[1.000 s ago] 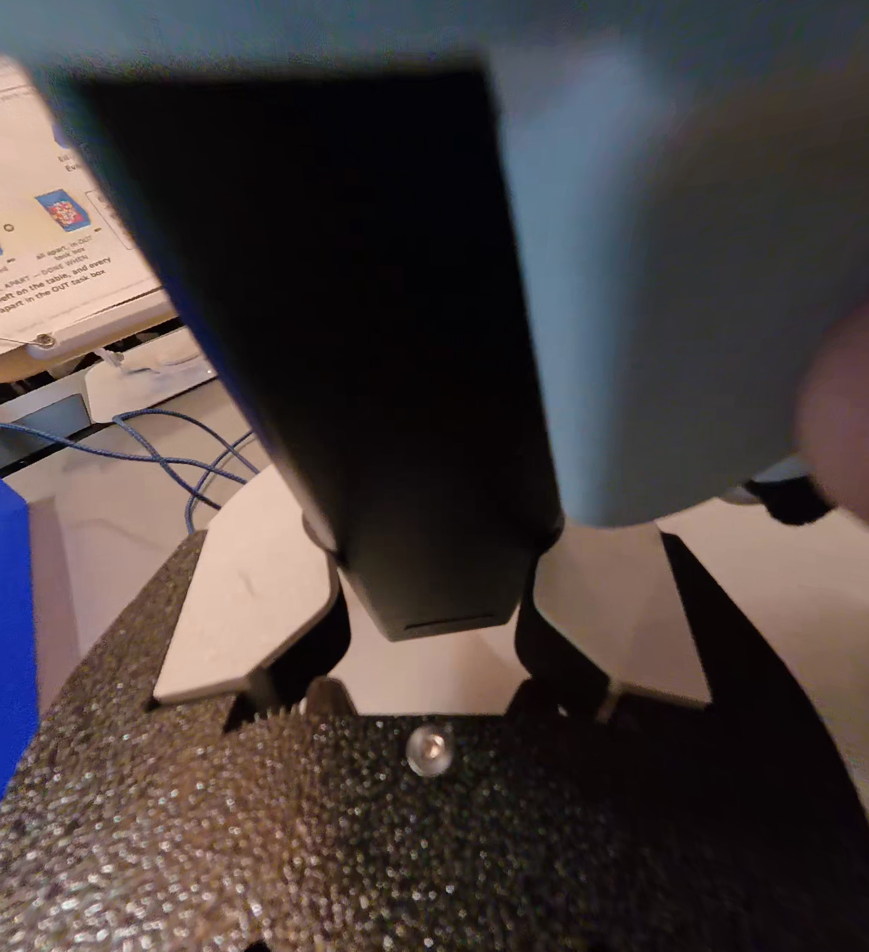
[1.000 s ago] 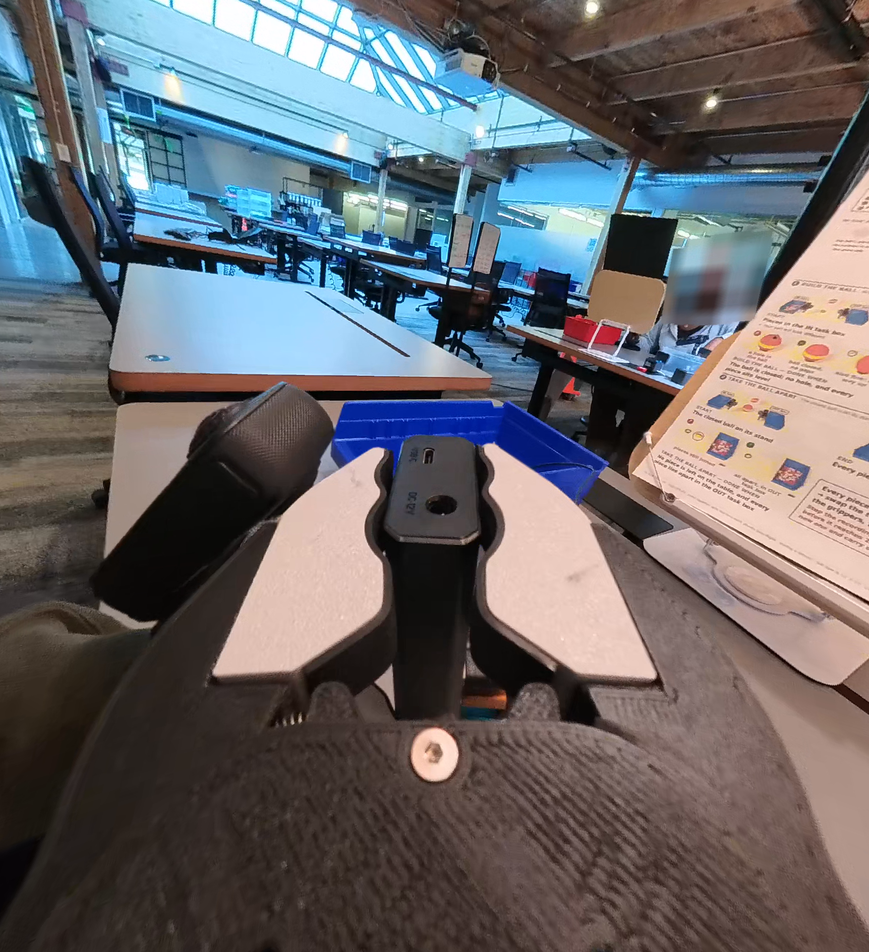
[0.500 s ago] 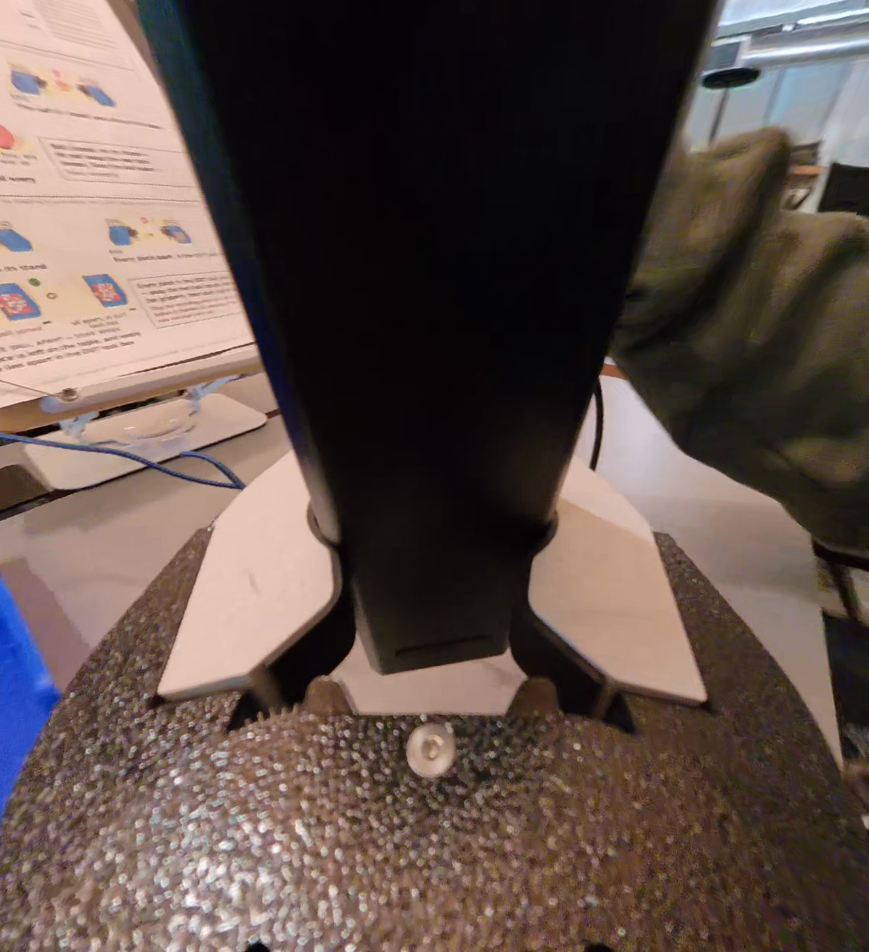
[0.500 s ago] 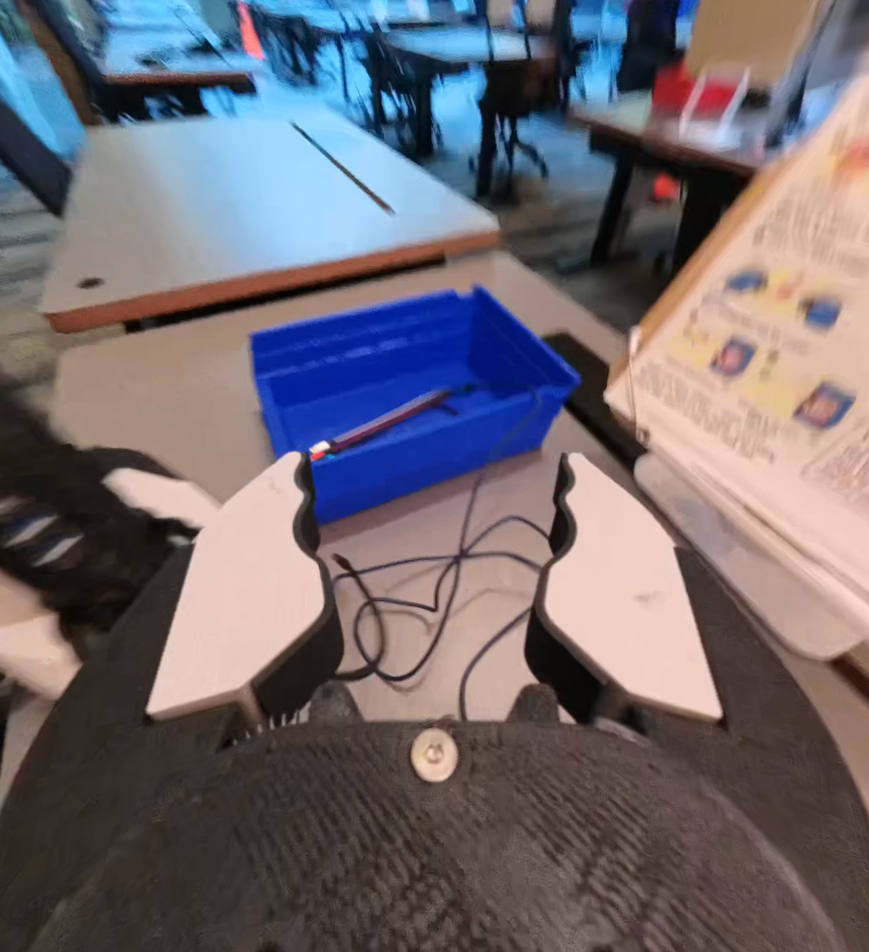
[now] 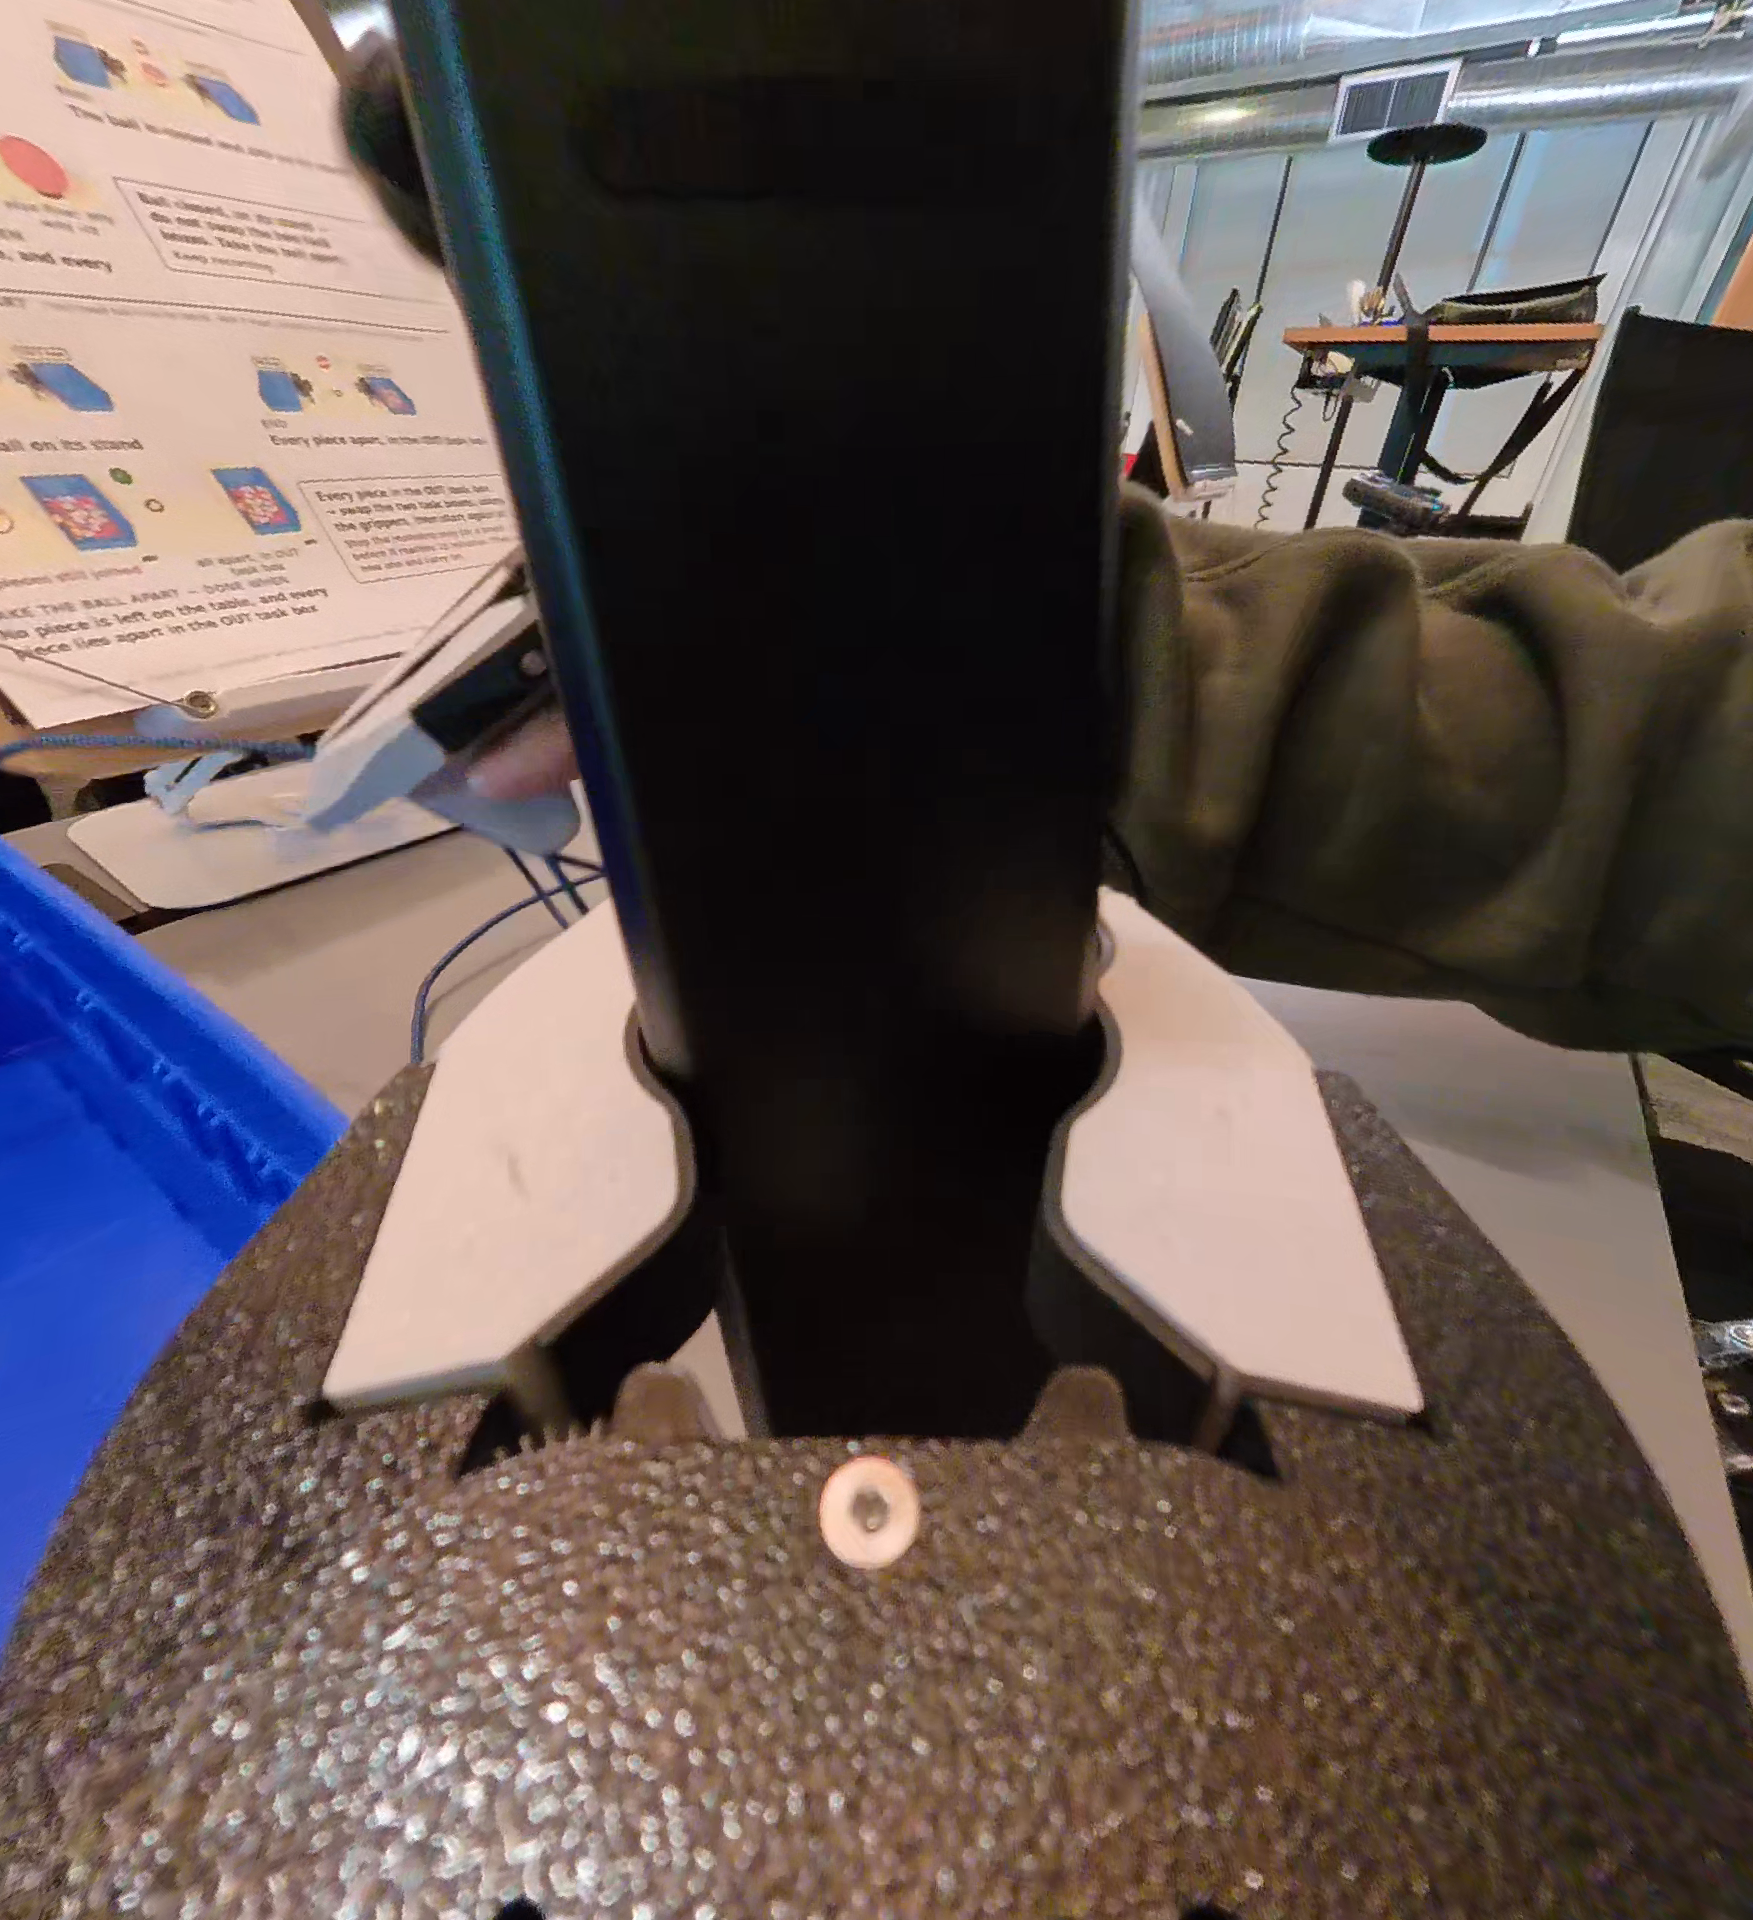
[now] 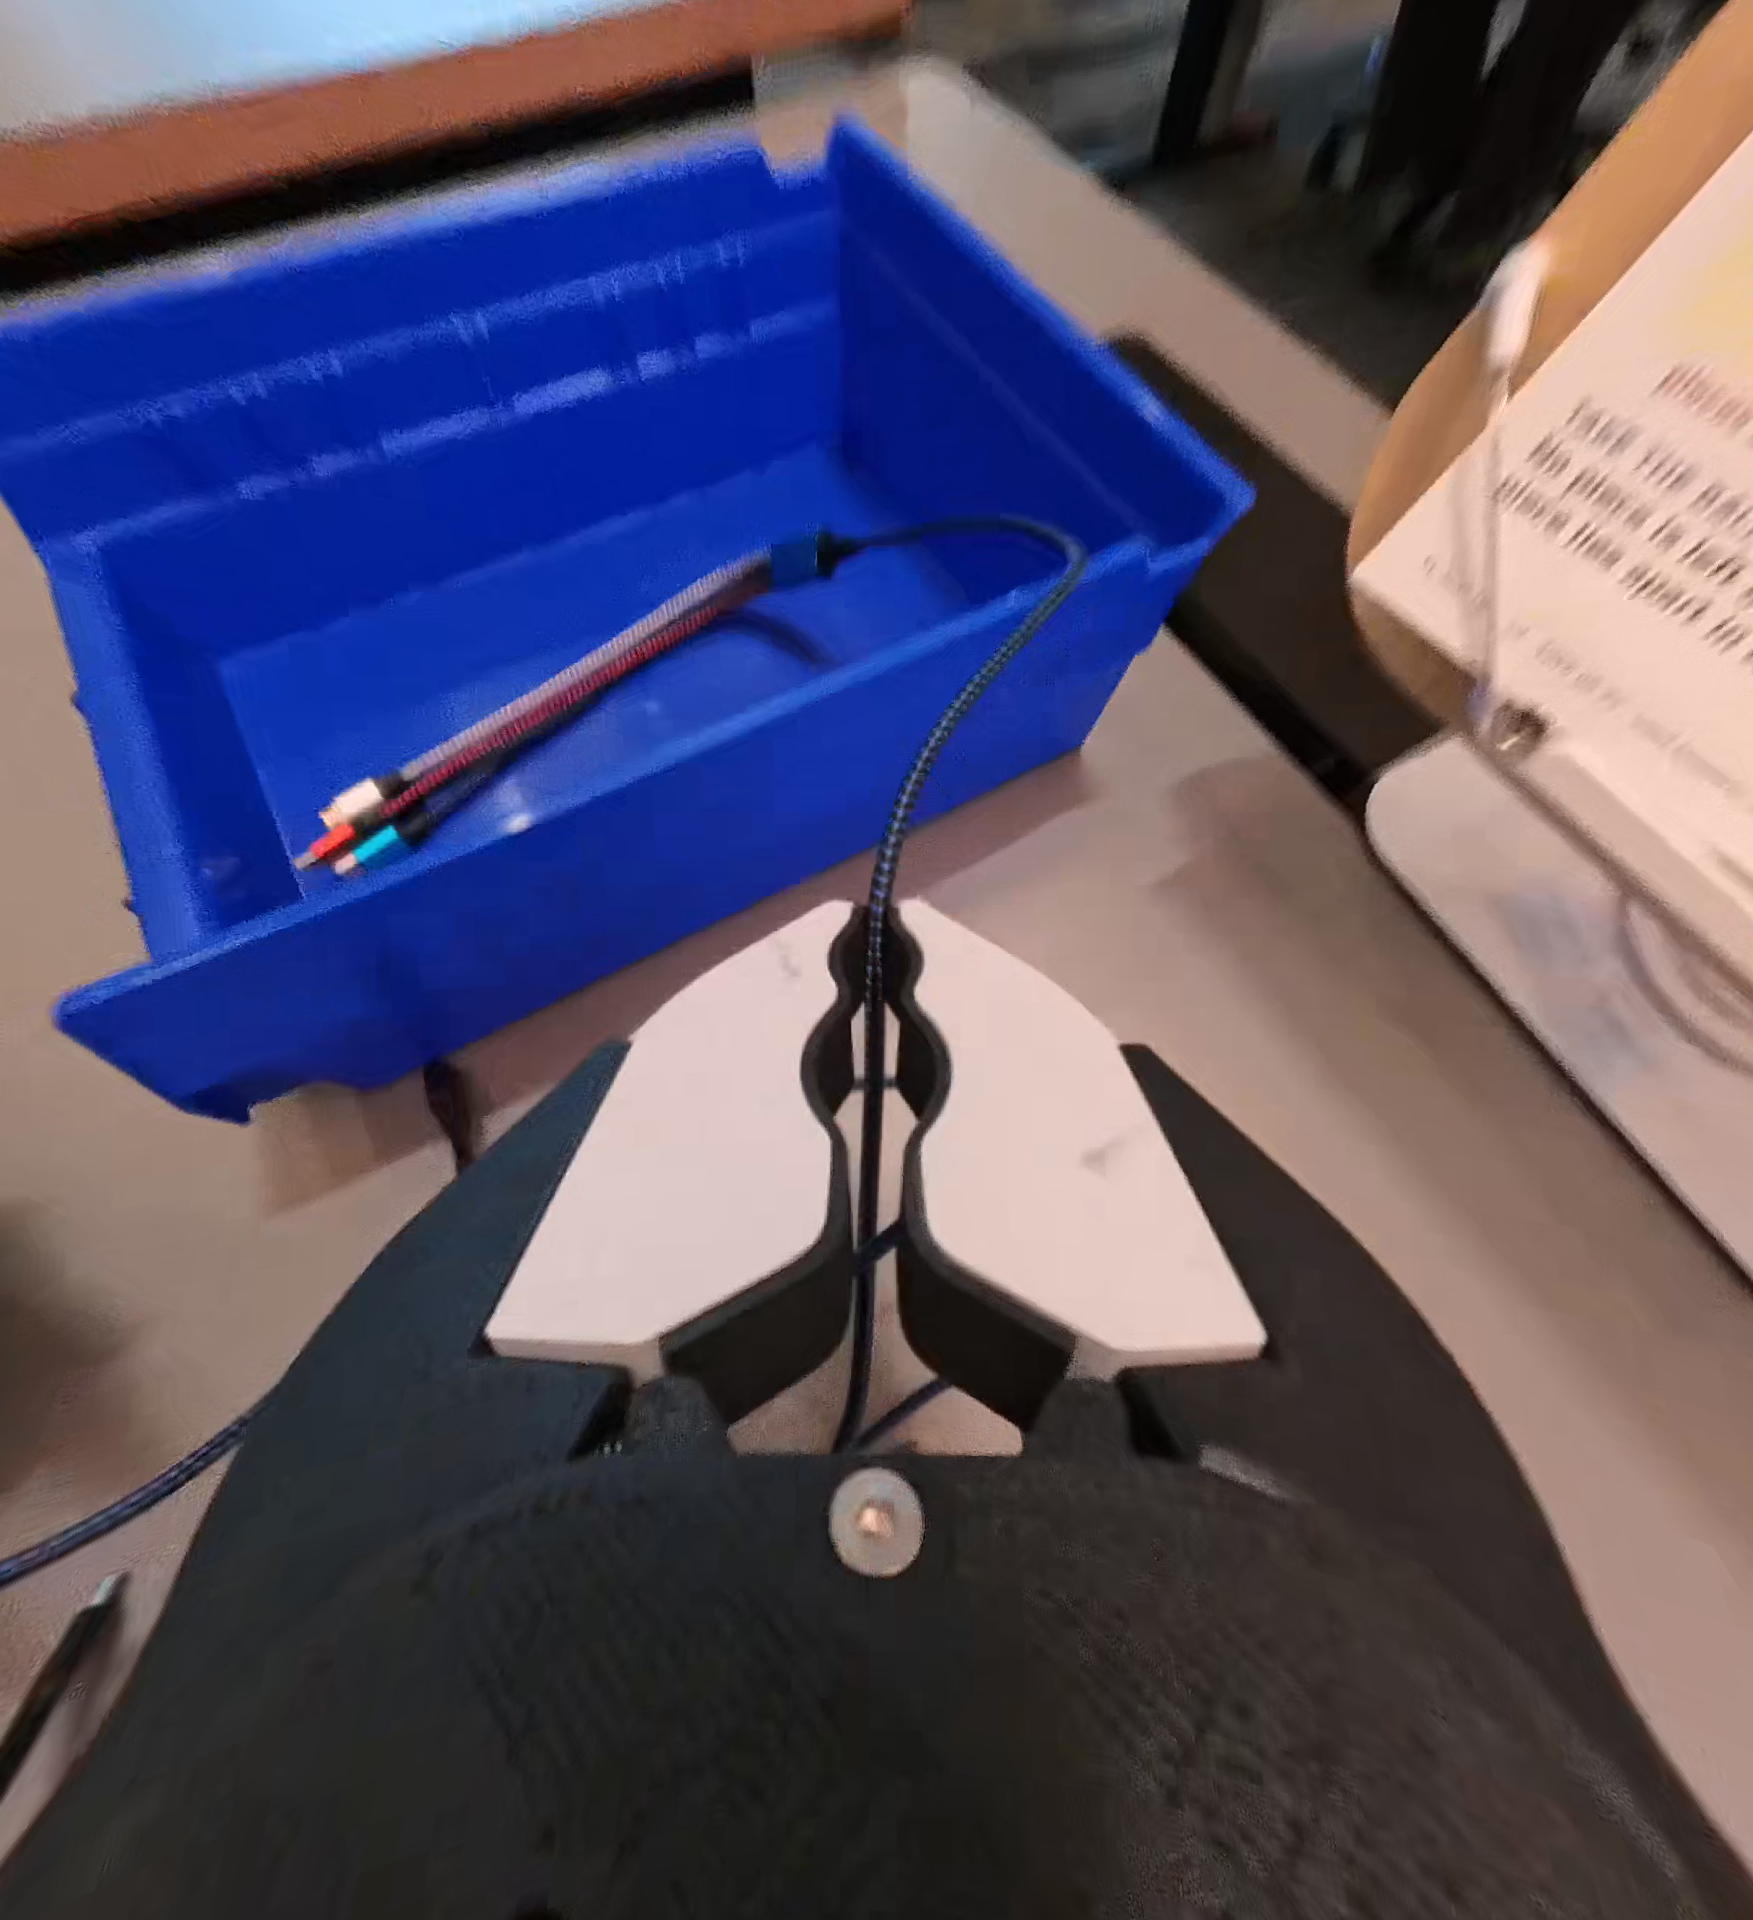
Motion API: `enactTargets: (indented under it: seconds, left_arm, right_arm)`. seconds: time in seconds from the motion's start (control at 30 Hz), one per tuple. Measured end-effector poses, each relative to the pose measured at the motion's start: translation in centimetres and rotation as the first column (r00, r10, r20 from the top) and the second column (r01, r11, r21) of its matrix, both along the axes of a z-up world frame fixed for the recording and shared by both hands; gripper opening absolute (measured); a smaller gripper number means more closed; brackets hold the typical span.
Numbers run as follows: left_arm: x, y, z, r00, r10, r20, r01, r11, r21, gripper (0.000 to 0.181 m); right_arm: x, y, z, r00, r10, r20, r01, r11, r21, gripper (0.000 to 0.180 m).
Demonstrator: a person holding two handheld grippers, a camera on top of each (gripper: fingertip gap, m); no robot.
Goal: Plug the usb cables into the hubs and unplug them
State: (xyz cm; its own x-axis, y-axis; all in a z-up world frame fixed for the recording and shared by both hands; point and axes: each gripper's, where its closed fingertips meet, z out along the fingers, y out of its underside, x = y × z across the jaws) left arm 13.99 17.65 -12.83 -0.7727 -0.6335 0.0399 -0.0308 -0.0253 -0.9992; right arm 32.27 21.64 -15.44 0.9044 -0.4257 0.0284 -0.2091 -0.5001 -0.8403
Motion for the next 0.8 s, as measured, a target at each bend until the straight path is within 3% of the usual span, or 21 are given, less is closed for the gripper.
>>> enactTargets:
  seconds: [0.13, 0.23, 0.27, 0.3, 0.43, 0.5, 0.57, 0.6, 0.67, 0.73, 0.8]
  left_arm:
    - [0.1, 0.4, 0.3, 1.000, 0.004, 0.017, -0.003, 0.998, -0.059, 0.073]
    - [-0.2, 0.7, 1.0, 0.999, -0.007, 0.033, 0.011, 0.993, -0.114, 0.073]
    - [-0.4, 0.9, 1.5, 0.999, -0.018, 0.047, 0.024, 0.990, -0.137, 0.073]
    - [-0.7, 1.0, 1.9, 0.998, -0.032, 0.058, 0.041, 0.986, -0.164, 0.073]
    - [-2.1, 1.2, 3.5, 0.987, -0.123, 0.107, 0.148, 0.954, -0.261, 0.073]
    - [-3.1, 1.0, 4.4, 0.971, -0.190, 0.148, 0.228, 0.921, -0.316, 0.073]
    - [-3.9, 1.0, 5.4, 0.957, -0.216, 0.193, 0.273, 0.895, -0.354, 0.073]
    - [-4.3, 1.0, 5.6, 0.950, -0.233, 0.206, 0.295, 0.885, -0.359, 0.073]
    - [-4.9, 0.6, 5.8, 0.939, -0.262, 0.223, 0.327, 0.880, -0.344, 0.073]
    - [-5.4, 0.0, 5.7, 0.927, -0.296, 0.230, 0.360, 0.875, -0.325, 0.073]
    - [-5.7, -0.7, 5.7, 0.917, -0.322, 0.233, 0.385, 0.868, -0.313, 0.073]
  right_arm:
    - [-2.0, -1.1, 7.5, 0.999, 0.012, 0.044, -0.025, 0.947, 0.321, 0.003]
    - [-5.2, -5.7, 16.4, 0.986, -0.050, 0.162, -0.061, 0.787, 0.614, 0.002]
    - [-6.5, -7.7, 18.5, 0.978, -0.069, 0.195, -0.079, 0.747, 0.660, 0.002]
    - [-7.3, -9.5, 19.1, 0.977, -0.088, 0.192, -0.059, 0.760, 0.647, 0.002]
    - [-10.1, -12.8, 13.2, 0.990, 0.010, 0.138, -0.054, 0.947, 0.317, 0.002]
    - [-10.6, -15.3, 11.8, 0.969, -0.096, 0.227, 0.039, 0.969, 0.244, 0.002]
    - [-11.5, -19.0, 13.8, 0.881, -0.268, 0.391, 0.141, 0.936, 0.324, 0.002]
    - [-11.9, -20.9, 14.6, 0.849, -0.346, 0.400, 0.189, 0.905, 0.382, 0.002]
    - [-12.5, -23.4, 13.7, 0.861, -0.371, 0.347, 0.230, 0.894, 0.385, 0.002]
    - [-12.4, -24.4, 10.5, 0.904, -0.327, 0.277, 0.252, 0.928, 0.273, 0.002]
    - [-12.3, -27.0, 12.1, 0.792, -0.473, 0.386, 0.336, 0.866, 0.371, 0.002]
